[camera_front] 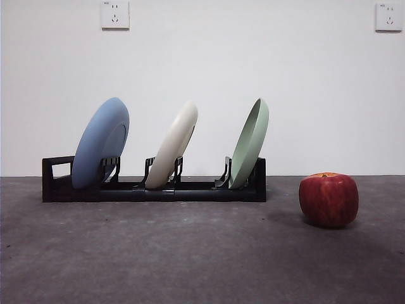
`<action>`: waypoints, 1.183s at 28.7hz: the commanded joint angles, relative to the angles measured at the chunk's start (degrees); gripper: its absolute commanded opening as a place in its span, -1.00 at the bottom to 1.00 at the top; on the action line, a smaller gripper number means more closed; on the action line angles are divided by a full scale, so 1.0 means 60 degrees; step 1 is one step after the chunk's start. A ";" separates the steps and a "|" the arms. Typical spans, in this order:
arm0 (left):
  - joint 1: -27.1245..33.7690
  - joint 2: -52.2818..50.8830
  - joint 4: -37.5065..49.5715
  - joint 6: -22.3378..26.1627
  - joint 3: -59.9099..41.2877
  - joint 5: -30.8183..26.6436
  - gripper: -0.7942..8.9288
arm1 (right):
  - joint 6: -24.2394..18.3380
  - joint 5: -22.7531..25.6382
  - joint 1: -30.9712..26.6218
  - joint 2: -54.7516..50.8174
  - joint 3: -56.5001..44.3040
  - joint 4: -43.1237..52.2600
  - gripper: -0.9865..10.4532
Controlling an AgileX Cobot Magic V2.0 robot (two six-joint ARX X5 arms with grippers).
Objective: Take the yellow plate from the plate rack,put the plate on the table,take the apple from the table,put the apple in the plate
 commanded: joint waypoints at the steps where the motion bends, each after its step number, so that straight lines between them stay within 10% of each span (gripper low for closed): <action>1: 0.0022 0.0375 -0.0219 -0.0098 0.0678 0.0382 -0.85 | 0.0255 -0.0291 0.0000 0.0484 0.0798 -0.0444 -0.85; 15: 0.0022 0.3118 -0.2182 0.0353 0.4124 0.3144 -0.85 | -0.2036 -0.2098 0.0000 0.3588 0.5741 -0.5023 -0.85; 34: -0.0277 0.3781 -0.3428 0.1231 0.5512 0.3242 -0.81 | -0.3005 -0.2951 0.0000 0.4670 0.7308 -0.6798 -0.80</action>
